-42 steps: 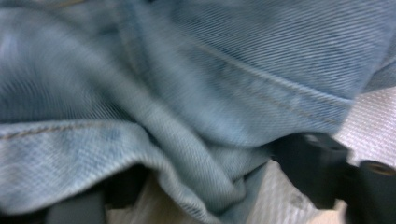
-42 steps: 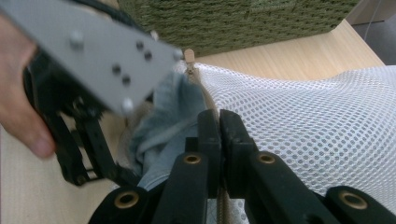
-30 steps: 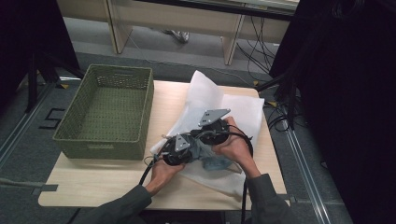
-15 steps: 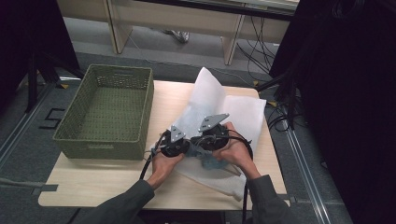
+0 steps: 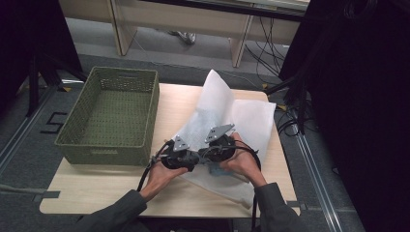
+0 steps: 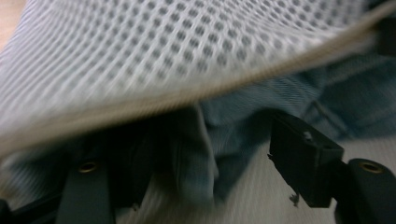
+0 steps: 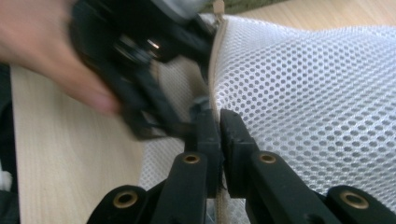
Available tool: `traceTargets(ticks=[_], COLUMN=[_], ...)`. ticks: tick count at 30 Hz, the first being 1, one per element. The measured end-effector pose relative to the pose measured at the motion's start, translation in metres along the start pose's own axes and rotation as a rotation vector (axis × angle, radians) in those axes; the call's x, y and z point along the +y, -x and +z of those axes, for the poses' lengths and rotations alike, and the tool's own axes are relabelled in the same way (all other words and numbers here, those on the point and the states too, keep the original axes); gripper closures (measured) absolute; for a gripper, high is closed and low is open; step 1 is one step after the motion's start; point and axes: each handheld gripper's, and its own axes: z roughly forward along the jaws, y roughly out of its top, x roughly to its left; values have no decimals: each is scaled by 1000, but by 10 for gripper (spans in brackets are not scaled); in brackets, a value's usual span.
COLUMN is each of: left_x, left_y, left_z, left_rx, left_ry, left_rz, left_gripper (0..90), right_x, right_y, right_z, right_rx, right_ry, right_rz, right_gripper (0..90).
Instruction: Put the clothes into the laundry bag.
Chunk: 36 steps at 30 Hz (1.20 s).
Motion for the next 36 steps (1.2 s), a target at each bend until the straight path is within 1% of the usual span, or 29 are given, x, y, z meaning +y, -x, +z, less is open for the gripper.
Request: traceTargets(ticks=[1, 3, 5, 7, 8, 9, 11, 12, 13, 14, 15, 16, 17, 18, 19, 21, 22, 23, 24, 25, 26, 27, 28, 29, 30, 31, 32, 33, 36], left_x=[-4, -9, -13, -14, -13, -13, -10, -10, -7, -5, -4, -2, 0, 1, 3, 6, 8, 10, 11, 13, 15, 16, 18, 20, 21, 23, 27, 32, 44], left_y=[0, 3, 5, 7, 9, 12, 15, 19, 18, 19, 20, 20, 21, 23, 25, 29, 30, 31, 32, 33, 35, 40, 44, 43, 46, 47, 45, 41, 32], left_z=[-5, -10, -8, -3, -1, 2, 3, 7, 7, 9, 11, 13, 14, 16, 16, 18, 20, 21, 24, 26, 29, 34, 38, 39, 43, 46, 49, 48, 54], left_rx=[-23, -3, -5, -6, -18, -9, -23, -16, -19, -28, -32, -45, -48, -40, -39, -22, -29, -21, 3, 1, 0, 39, 62, 89, 113, 134, 159, 158, 189], left_ry=[-24, -27, -41, -42, -57, -45, -53, 9, -24, -33, -26, -21, -29, -18, -6, -11, -10, -12, 13, 11, 1, -5, 11, -21, 31, 50, 88, 59, 115], left_rz=[-12, 18, 39, 38, 46, 51, 54, -1, 34, 46, 34, 34, 34, 33, 28, 50, 45, 49, 43, 36, 43, 67, 55, 107, 66, 55, 21, 38, -44], left_gripper=[313, 295, 281, 276, 275, 269, 247, 241, 240, 232, 217, 214, 213, 208, 200, 200, 199, 204, 223, 253, 286, 310, 347, 409, 493, 580, 659, 715, 745], right_x=[-2, -3, -4, -4, -4, -4, -5, -6, -7, -9, -13, -15, -18, -21, -25, -34, -39, -42, -43, -44, -43, -43, -42, -42, -41, -41, -41, -41, -40], right_y=[0, -2, -3, -4, -5, -6, -9, -11, -13, -11, -11, -12, -10, -11, -10, -9, -8, -6, -5, -3, -3, -3, -4, -3, -1, -1, -2, -3, -4], right_z=[2, 4, 4, 5, 5, 4, 0, -5, -9, -15, -22, -27, -32, -36, -40, -45, -45, -44, -43, -41, -39, -38, -38, -39, -39, -40, -41, -43, -45], right_rx=[1, -8, -6, -23, -41, -49, -72, -98, -129, -165, -197, -209, -213, -216, -234, -250, -265, -279, -279, -263, -254, -254, -235, -238, -234, -217, -201, -181, -147], right_ry=[-1, -1, -4, -10, -6, 3, 19, 25, 32, 43, 47, 49, 51, 45, 37, -10, -33, -39, -41, -43, -39, -40, -62, -66, -56, -50, -44, -34, -12], right_rz=[1, -9, -11, -29, -29, -36, -75, -72, -55, -101, -101, -74, -80, -55, -60, -34, -31, -17, -14, -28, -38, -43, -33, -32, -54, -41, -29, -29, -14], right_gripper=[873, 868, 860, 838, 820, 798, 734, 676, 652, 625, 598, 587, 570, 565, 562, 563, 570, 617, 681, 792, 842, 859, 868, 872, 874, 876, 876, 876, 876])
